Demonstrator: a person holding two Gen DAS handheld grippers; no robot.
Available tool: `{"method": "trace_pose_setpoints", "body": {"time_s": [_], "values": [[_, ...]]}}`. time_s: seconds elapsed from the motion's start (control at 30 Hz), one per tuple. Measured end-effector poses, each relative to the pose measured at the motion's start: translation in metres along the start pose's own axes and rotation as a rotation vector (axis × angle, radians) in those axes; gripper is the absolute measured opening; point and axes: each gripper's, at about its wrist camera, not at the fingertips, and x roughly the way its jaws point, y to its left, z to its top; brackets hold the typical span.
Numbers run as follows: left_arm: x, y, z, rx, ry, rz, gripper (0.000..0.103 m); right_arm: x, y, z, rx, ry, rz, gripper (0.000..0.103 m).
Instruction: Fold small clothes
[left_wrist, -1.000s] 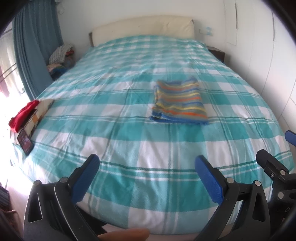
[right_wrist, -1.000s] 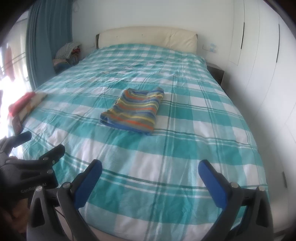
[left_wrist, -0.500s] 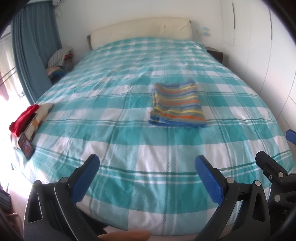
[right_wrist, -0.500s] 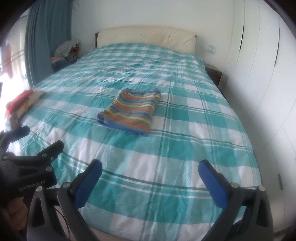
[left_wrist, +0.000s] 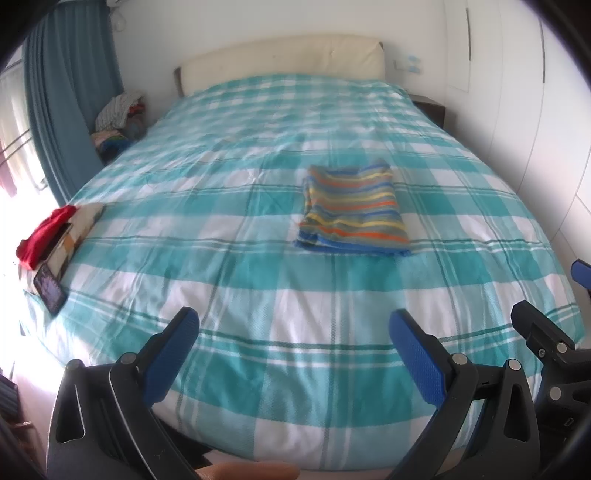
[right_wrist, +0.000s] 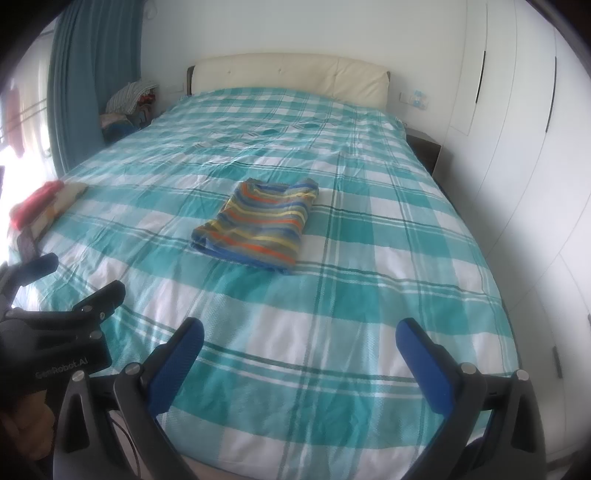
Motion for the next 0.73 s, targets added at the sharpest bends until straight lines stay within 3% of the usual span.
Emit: {"method": "trace_pose_setpoints", "body": {"time_s": [0.4, 0.73], "values": [[0.0001, -0.0021, -0.0009, -0.013, 0.003, -0.019, 0.103, -0.0019, -0.0012, 0.0015, 0.01, 0.003, -0.002, 0.102], [-0.0084, -0.0081, -0.0049, -0.006, -0.044, -0.032, 0.103, -0.0001, -0.0049, 0.0008, 0.023, 0.012, -0.003, 0.102]]}}
